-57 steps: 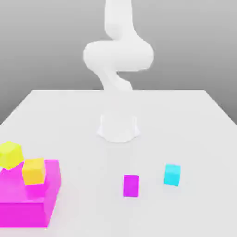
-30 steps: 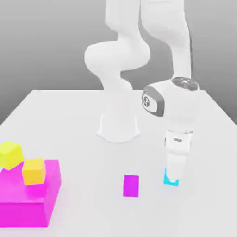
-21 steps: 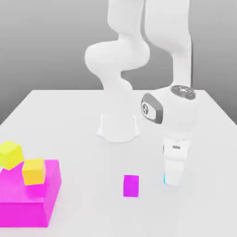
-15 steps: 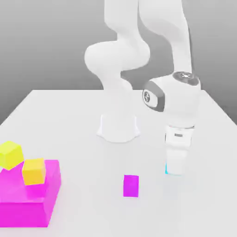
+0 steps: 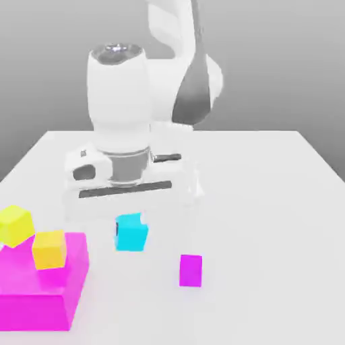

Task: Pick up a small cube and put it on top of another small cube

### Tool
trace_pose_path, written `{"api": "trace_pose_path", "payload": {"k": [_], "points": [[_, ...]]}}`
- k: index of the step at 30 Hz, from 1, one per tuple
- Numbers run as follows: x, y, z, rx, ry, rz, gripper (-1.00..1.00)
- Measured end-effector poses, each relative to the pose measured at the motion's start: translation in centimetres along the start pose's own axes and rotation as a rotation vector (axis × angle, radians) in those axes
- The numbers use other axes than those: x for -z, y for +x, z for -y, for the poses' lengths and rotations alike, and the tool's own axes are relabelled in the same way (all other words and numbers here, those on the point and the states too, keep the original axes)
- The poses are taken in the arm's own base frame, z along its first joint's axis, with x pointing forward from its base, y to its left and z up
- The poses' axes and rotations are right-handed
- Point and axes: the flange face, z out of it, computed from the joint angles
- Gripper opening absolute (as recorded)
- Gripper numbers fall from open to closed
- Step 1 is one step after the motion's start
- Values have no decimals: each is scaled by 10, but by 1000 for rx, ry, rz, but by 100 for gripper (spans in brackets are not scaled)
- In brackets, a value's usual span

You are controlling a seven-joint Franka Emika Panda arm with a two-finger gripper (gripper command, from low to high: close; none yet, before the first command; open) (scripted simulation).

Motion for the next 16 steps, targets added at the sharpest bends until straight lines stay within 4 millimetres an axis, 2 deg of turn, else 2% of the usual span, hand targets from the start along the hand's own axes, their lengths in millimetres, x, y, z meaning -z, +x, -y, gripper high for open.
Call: {"api": "trace_pose_path", "payload": {"k": [2,5,6,12,14,16], "points": [[5,29,-41,-173,3,4,-100],[-28,42,-64,-262,3,5,-100],[-36,43,-66,-267,1,4,100],[-40,43,-66,-268,0,3,100],[-24,44,-66,-271,1,4,100],[1,44,-66,-270,1,4,100]]}}
